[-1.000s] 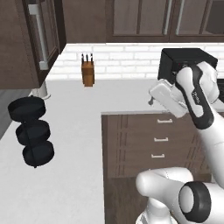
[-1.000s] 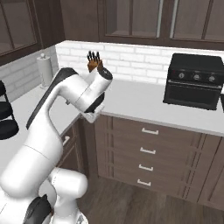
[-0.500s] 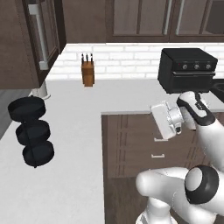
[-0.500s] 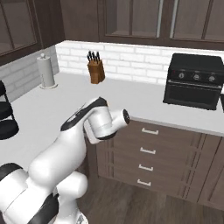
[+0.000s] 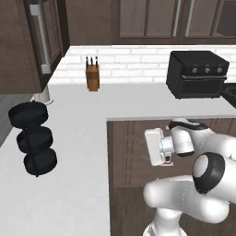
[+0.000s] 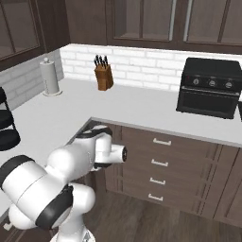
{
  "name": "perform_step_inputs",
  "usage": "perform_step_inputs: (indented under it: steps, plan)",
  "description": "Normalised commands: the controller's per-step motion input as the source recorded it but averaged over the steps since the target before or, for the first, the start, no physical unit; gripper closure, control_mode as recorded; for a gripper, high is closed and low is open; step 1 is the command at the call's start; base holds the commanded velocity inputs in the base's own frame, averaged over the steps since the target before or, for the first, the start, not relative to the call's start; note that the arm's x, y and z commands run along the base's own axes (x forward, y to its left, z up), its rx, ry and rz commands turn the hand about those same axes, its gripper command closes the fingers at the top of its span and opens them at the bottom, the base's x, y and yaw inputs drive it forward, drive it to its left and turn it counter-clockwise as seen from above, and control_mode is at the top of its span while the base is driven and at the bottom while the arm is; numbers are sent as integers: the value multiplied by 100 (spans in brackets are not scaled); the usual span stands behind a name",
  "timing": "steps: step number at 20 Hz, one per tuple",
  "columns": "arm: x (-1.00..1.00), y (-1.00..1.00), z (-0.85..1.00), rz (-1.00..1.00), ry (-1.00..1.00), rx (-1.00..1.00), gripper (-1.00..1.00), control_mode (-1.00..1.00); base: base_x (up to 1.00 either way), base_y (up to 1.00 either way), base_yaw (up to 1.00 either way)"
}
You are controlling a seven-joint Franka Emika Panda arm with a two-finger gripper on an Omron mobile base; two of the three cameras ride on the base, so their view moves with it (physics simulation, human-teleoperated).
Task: Take a straw from the drawer in front and place it inside the glass cup on the dining counter.
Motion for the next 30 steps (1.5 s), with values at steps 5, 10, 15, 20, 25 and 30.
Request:
perform_step_inputs:
  steps: [5, 10, 15, 20, 25, 30]
  plan:
    - [34, 44, -65, 1, -9, 4, -100, -100, 0, 0, 0]
    - [36, 38, -39, 4, -18, 1, -100, -100, 0, 0, 0]
    - [49, 13, -31, 2, -13, 0, -100, -100, 0, 0, 0]
    - [42, 0, -37, 2, -5, 0, -100, -100, 0, 0, 0]
    - [26, 7, -40, 6, 0, 1, -100, -100, 0, 0, 0]
    - [6, 24, -15, 10, -1, 3, -100, -100, 0, 0, 0]
